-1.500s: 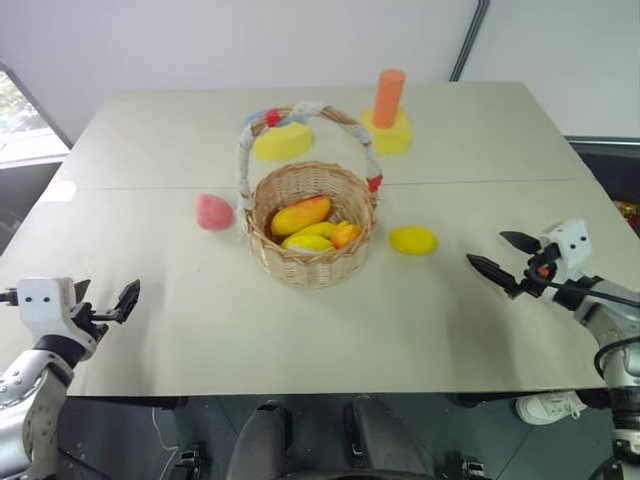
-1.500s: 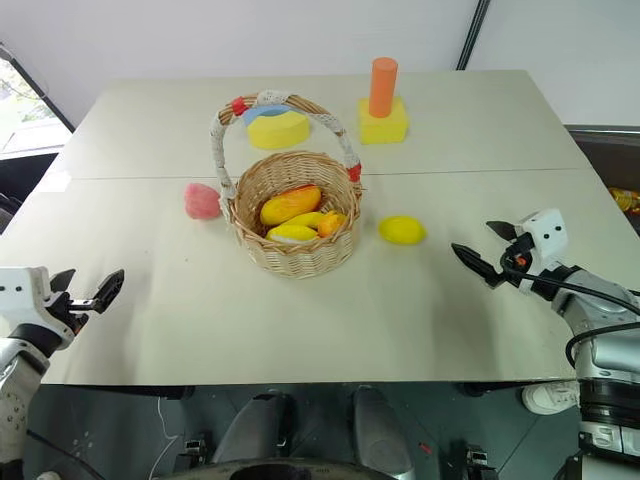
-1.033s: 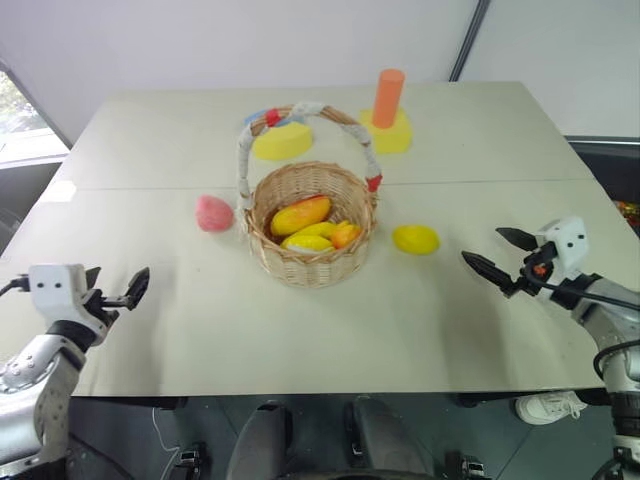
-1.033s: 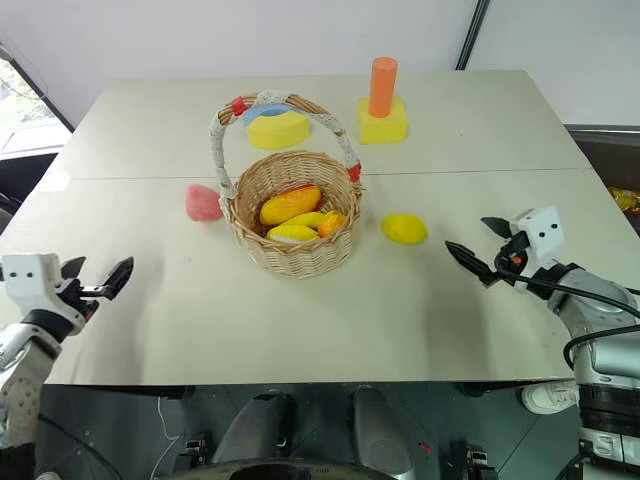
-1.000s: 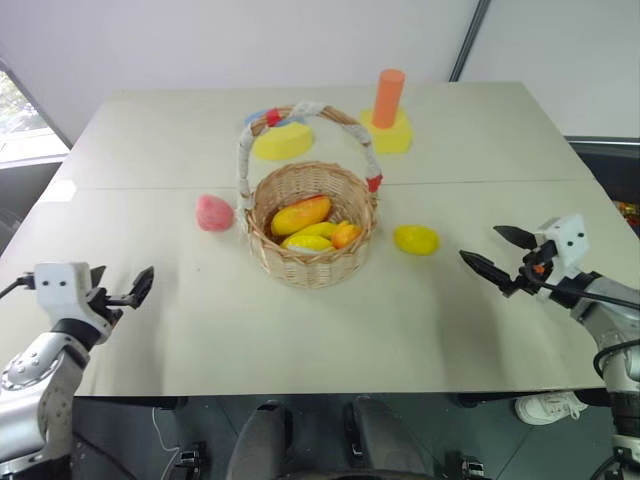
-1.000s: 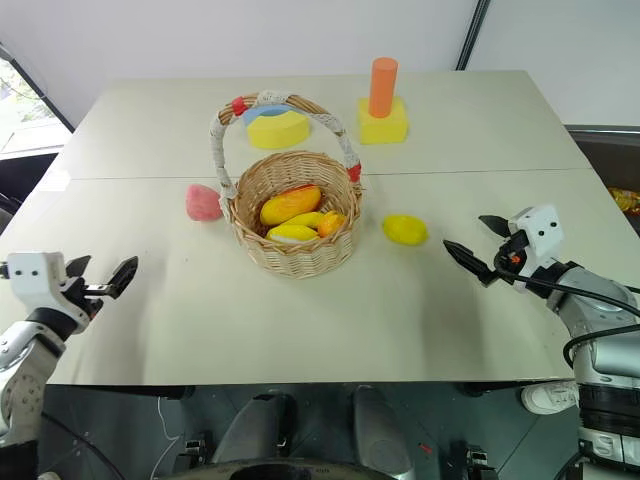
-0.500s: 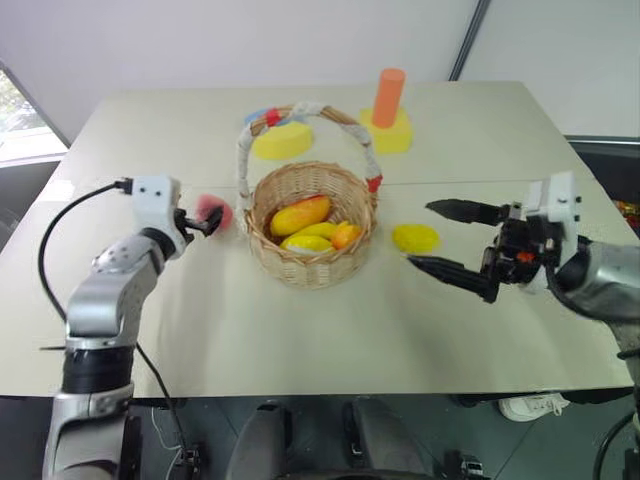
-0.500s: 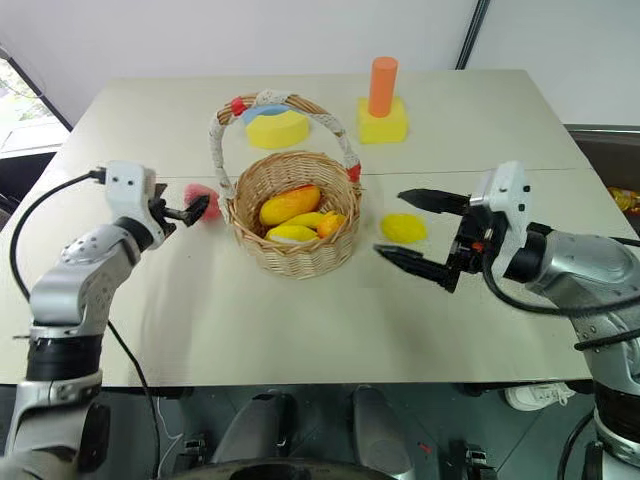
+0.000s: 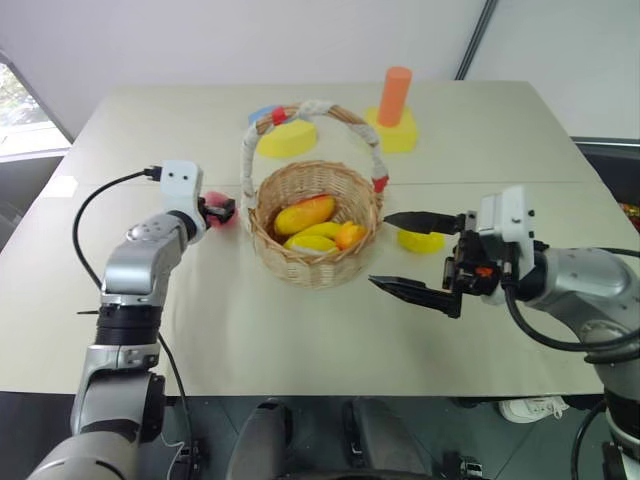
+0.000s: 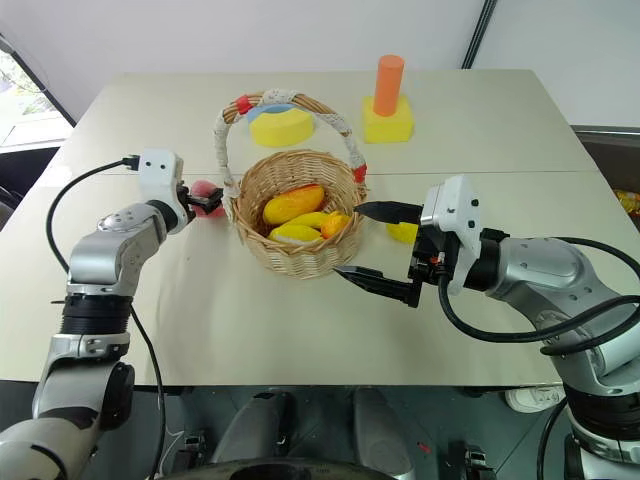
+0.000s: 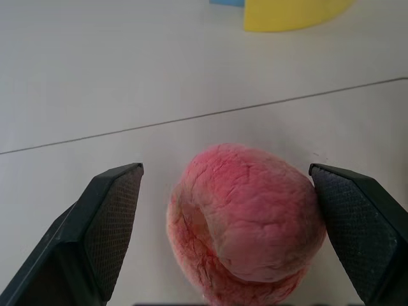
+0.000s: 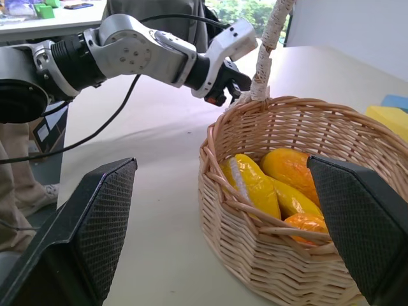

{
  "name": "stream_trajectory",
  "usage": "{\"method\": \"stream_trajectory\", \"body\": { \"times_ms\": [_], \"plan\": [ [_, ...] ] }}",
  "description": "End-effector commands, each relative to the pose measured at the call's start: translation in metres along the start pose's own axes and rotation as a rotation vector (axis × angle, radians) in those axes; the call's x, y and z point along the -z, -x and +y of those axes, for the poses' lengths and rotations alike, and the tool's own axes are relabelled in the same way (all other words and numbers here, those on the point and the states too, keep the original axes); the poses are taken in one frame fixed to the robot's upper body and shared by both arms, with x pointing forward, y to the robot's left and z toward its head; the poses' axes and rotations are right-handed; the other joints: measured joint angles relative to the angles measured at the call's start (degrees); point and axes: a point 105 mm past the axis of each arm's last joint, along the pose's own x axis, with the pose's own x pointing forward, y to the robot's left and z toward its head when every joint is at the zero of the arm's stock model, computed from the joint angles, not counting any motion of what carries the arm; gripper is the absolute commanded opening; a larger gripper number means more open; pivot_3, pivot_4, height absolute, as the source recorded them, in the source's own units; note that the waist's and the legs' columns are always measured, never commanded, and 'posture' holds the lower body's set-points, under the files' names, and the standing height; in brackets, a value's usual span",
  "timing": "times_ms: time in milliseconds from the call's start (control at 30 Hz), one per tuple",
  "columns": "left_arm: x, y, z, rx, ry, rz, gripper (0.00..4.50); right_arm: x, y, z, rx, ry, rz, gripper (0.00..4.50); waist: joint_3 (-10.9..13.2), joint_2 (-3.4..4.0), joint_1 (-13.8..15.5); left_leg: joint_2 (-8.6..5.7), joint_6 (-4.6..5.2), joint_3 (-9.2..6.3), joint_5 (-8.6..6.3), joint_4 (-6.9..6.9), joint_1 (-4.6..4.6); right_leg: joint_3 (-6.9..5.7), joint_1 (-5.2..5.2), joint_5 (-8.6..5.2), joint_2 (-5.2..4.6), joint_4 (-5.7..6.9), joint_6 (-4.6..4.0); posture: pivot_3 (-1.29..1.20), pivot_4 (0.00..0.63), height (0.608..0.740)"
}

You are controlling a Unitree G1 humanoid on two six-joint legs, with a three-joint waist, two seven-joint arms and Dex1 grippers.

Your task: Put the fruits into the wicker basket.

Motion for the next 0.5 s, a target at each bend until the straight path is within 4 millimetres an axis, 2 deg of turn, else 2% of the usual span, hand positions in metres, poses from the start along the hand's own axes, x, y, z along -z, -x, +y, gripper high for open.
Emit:
{"method": "stream_trajectory", "body": {
  "times_ms": [33,133,167,267,333,433,500],
  "plan": [
    [0.000,-0.001,0.002,-0.008,0.019,0.006,3.95,-0.008,-0.002,0.002,-0.001,0.046,-0.031,4.50,0.00,0.00,-0.17,0.00,0.00,0.00,0.00,0.00,0.00,0.00,0.00,0.00,0.00,0.00,0.00,0.00,0.150,0.740],
    [0.002,0.000,0.004,-0.015,0.009,0.017,2.69,-0.009,-0.004,0.003,0.003,0.051,-0.038,4.50,0.00,0.00,-0.13,0.03,-0.01,-0.02,0.01,0.00,0.01,0.00,-0.02,0.00,0.03,0.02,0.00,0.00,0.150,0.740],
    [0.002,0.001,0.005,-0.020,0.003,0.021,2.52,-0.010,-0.005,0.003,0.005,0.052,-0.040,4.50,0.00,0.00,-0.11,0.03,-0.03,-0.03,0.01,0.00,0.01,0.00,-0.02,0.00,0.03,0.02,0.00,0.00,0.150,0.740],
    [0.003,0.003,0.009,-0.030,-0.016,0.022,2.42,-0.010,-0.006,0.002,0.008,0.054,-0.044,4.50,0.00,0.00,-0.13,0.02,-0.03,-0.02,0.02,0.03,0.00,0.00,-0.01,0.00,0.02,0.02,0.00,0.00,0.150,0.740],
    [-0.009,0.014,0.017,-0.022,-0.008,-0.053,2.42,-0.011,-0.007,0.001,0.014,0.058,-0.045,4.50,0.00,0.00,-0.24,0.02,-0.03,-0.02,0.02,0.03,0.01,0.00,-0.01,0.00,0.02,0.02,0.00,0.00,0.150,0.740],
    [-0.029,0.048,0.025,0.060,0.022,-0.198,2.42,-0.011,-0.005,-0.002,0.030,0.064,-0.044,4.50,0.00,0.00,-0.46,0.04,-0.08,-0.01,0.05,-0.01,-0.08,0.02,-0.14,0.00,0.03,0.02,0.00,0.00,0.150,0.740],
    [-0.041,0.082,0.015,0.215,0.031,-0.290,2.42,-0.009,-0.002,-0.007,0.048,0.066,-0.033,4.50,0.00,0.00,-0.41,0.07,-0.25,-0.01,0.14,0.04,-0.47,0.02,-0.55,0.01,0.04,0.08,-0.01,0.00,0.150,0.740]
  ]
}}
